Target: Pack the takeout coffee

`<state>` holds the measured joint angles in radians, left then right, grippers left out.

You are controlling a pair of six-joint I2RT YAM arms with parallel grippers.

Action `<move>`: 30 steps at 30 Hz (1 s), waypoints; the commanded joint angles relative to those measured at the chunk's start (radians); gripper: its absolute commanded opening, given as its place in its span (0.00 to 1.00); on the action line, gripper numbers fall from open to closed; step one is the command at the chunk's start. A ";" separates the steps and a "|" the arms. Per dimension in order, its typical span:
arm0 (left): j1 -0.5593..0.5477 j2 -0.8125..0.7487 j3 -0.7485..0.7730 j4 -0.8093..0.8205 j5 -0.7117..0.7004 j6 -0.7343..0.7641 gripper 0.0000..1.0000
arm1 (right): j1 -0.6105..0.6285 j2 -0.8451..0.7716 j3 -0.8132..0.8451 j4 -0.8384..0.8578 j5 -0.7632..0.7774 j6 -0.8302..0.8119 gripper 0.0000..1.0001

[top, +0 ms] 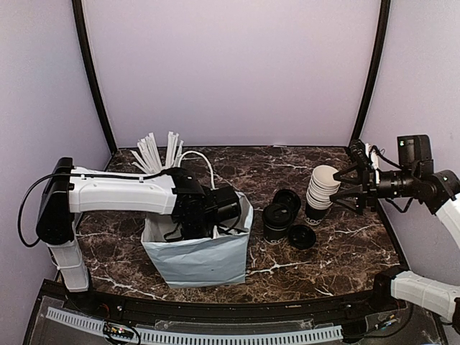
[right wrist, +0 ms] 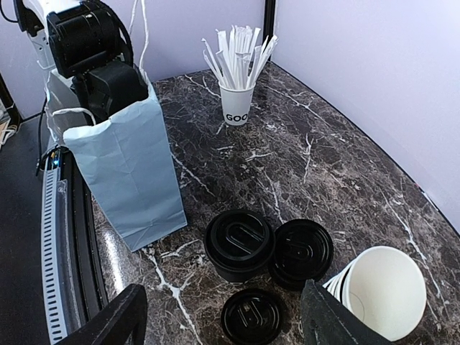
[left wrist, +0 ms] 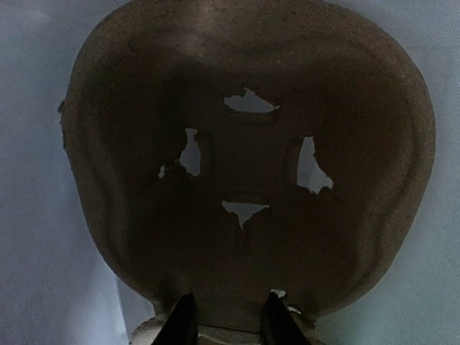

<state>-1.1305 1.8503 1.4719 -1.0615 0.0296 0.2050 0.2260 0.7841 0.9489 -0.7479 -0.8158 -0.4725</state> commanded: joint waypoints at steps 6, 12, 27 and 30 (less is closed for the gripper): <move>0.017 0.010 -0.109 0.097 0.015 0.004 0.26 | -0.009 0.005 -0.018 0.045 -0.017 0.009 0.75; 0.024 0.012 -0.143 0.138 0.014 0.012 0.29 | -0.011 0.014 -0.024 0.052 -0.016 0.009 0.75; 0.026 -0.003 -0.087 0.048 -0.014 -0.028 0.64 | -0.020 0.023 -0.024 0.049 -0.020 0.005 0.75; 0.026 -0.029 -0.057 0.016 -0.016 -0.030 0.66 | -0.022 0.024 -0.019 0.043 -0.022 0.005 0.75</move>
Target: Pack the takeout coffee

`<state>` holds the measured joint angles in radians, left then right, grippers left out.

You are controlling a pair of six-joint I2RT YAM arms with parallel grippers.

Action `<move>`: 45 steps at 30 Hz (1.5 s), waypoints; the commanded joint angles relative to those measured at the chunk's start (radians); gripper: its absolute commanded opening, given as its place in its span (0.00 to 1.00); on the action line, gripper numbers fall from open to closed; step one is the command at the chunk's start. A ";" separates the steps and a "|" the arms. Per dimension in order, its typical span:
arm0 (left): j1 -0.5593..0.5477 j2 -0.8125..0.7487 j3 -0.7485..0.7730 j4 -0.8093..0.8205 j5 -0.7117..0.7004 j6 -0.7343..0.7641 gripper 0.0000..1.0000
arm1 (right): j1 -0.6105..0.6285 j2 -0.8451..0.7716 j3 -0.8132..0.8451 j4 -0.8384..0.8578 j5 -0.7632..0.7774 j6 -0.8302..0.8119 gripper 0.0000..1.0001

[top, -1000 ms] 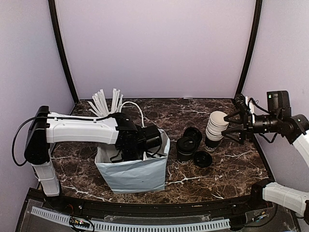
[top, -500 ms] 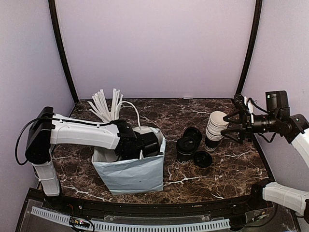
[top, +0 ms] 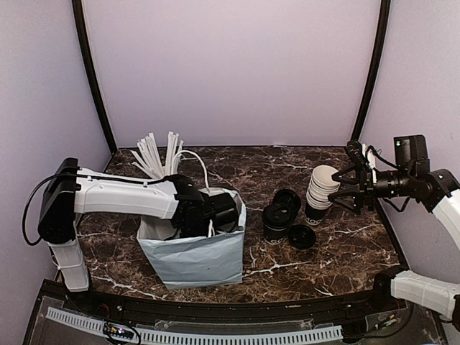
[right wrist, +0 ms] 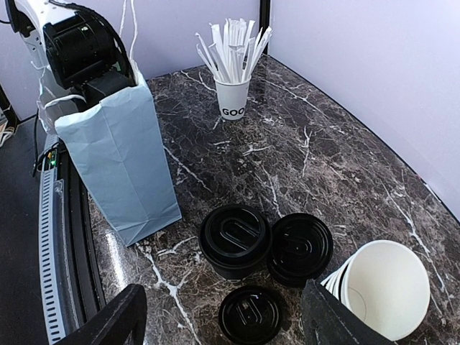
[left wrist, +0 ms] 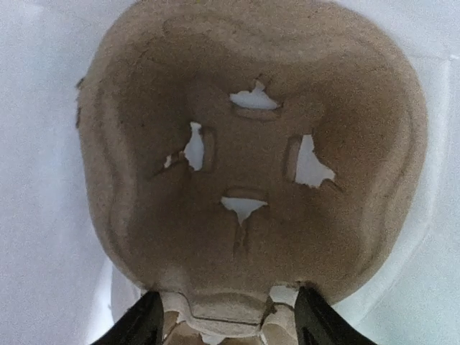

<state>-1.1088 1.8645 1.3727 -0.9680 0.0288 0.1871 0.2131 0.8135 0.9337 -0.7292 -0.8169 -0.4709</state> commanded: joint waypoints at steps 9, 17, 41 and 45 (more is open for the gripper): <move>-0.002 -0.129 0.203 -0.202 -0.016 -0.010 0.66 | -0.011 0.000 0.001 0.017 -0.025 0.002 0.76; -0.002 -0.216 0.259 -0.225 0.021 0.017 0.66 | -0.013 0.026 0.009 0.011 -0.025 0.000 0.76; 0.138 -0.732 0.093 0.165 0.031 -0.138 0.75 | -0.036 0.075 0.006 0.016 -0.021 0.000 0.76; 0.145 -0.785 -0.011 0.267 -0.045 -0.193 0.76 | -0.041 0.082 -0.003 0.028 -0.009 0.001 0.76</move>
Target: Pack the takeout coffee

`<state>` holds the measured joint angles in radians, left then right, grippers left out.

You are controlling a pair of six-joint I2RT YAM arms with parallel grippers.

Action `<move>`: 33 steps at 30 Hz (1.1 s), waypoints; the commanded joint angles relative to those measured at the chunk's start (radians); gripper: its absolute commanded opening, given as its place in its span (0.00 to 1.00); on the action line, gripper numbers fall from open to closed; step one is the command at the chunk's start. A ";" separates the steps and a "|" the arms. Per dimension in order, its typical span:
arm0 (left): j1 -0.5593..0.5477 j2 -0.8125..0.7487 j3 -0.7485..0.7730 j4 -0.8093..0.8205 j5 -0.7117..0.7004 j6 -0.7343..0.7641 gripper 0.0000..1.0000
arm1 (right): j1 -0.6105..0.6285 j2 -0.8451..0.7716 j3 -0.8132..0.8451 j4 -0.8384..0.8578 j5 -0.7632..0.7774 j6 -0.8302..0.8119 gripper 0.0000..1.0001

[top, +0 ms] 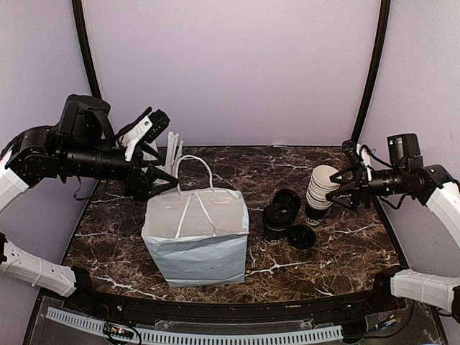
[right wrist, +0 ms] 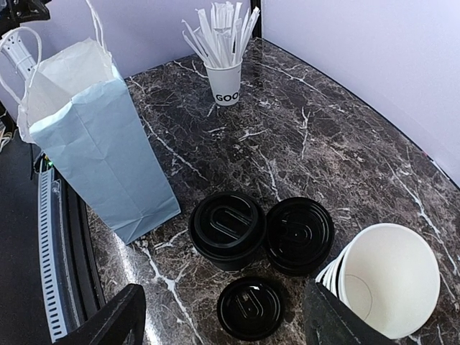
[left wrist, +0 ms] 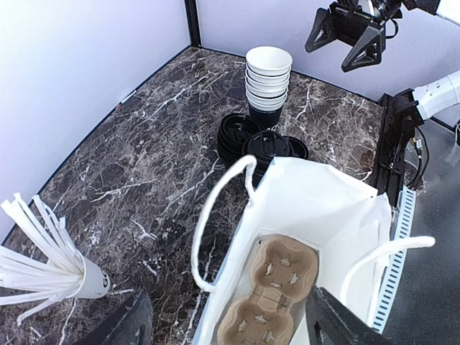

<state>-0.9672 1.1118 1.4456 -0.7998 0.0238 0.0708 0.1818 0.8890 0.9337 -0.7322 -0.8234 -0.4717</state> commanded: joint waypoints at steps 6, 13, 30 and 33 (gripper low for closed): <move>0.007 -0.014 -0.020 0.209 -0.276 -0.430 0.89 | -0.017 0.029 -0.003 0.031 0.041 0.004 0.76; 0.007 -0.012 0.106 0.375 -0.403 -0.685 0.99 | -0.066 0.113 0.066 -0.010 0.057 0.001 0.75; 0.007 0.042 0.205 0.382 -0.328 -0.742 0.99 | -0.163 0.200 0.082 -0.018 0.009 -0.004 0.74; 0.007 0.045 0.190 0.409 -0.292 -0.738 0.99 | -0.163 0.224 0.103 -0.027 -0.004 -0.007 0.74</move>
<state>-0.9638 1.1675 1.6588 -0.4580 -0.3058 -0.6697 0.0235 1.0893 0.9924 -0.7589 -0.7944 -0.4736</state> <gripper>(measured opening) 0.990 0.739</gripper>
